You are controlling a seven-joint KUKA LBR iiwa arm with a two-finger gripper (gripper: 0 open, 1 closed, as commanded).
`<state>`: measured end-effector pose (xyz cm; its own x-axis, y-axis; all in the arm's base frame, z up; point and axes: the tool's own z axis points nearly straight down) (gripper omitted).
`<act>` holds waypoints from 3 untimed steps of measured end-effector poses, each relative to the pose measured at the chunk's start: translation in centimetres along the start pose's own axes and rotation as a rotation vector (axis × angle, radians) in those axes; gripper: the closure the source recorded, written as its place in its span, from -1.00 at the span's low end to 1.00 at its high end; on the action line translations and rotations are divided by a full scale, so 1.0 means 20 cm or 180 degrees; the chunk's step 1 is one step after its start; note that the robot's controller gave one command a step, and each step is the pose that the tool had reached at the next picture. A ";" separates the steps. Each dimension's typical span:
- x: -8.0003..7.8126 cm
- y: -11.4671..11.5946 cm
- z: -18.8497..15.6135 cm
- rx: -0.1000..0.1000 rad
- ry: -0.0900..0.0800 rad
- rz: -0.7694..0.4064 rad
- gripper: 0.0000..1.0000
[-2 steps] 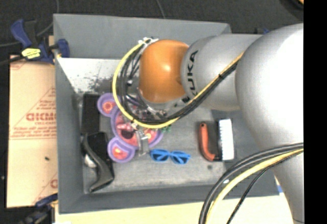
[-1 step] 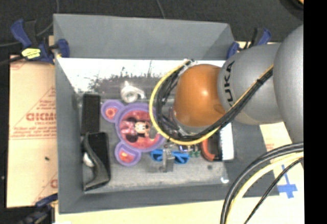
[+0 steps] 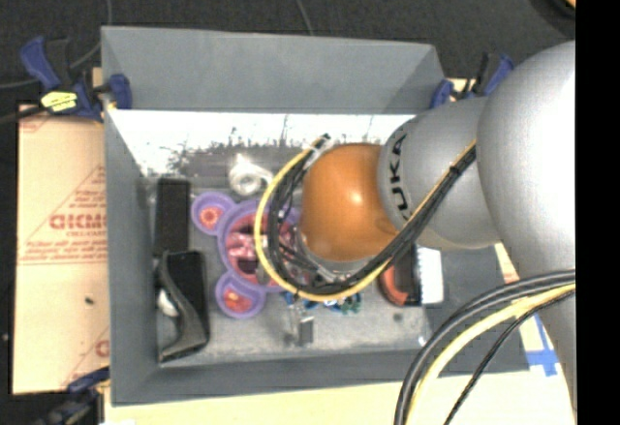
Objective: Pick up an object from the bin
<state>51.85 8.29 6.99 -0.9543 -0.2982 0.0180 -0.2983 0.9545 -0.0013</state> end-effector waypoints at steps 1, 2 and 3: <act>-0.19 -0.35 -0.01 -0.0009 -0.0057 0.0753 1.00; -0.19 -0.35 -0.01 -0.0010 -0.0056 0.0754 1.00; -0.19 -0.35 -0.01 -0.0011 -0.0057 0.0755 1.00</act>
Offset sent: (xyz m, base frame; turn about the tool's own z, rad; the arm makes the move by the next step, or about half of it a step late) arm 0.0000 0.0000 0.0000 0.0000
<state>57.61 2.71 7.11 -0.9978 -0.0657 -0.0001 -0.0657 0.9978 -0.0001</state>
